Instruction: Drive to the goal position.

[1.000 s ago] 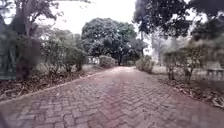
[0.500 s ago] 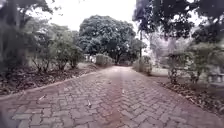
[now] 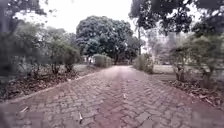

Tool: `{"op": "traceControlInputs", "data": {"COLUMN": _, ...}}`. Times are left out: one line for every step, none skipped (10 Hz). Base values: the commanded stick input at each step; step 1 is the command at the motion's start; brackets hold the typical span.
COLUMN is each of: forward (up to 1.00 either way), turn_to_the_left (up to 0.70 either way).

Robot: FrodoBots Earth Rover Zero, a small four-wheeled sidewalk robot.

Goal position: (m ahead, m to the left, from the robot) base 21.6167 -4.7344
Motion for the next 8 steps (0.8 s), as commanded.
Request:
{"op": "traceControlInputs", "data": {"forward": 0.7, "turn_to_the_left": 0.0}}
{"op": "traceControlInputs", "data": {"forward": 0.7, "turn_to_the_left": 0.0}}
{"op": "traceControlInputs", "data": {"forward": 0.7, "turn_to_the_left": 0.0}}
{"op": "traceControlInputs", "data": {"forward": 0.7, "turn_to_the_left": 0.0}}
{"op": "traceControlInputs", "data": {"forward": 0.7, "turn_to_the_left": 0.0}}
{"op": "traceControlInputs", "data": {"forward": 0.7, "turn_to_the_left": 0.0}}
{"op": "traceControlInputs", "data": {"forward": 0.7, "turn_to_the_left": 0.0}}
{"op": "traceControlInputs", "data": {"forward": 0.7, "turn_to_the_left": 0.0}}
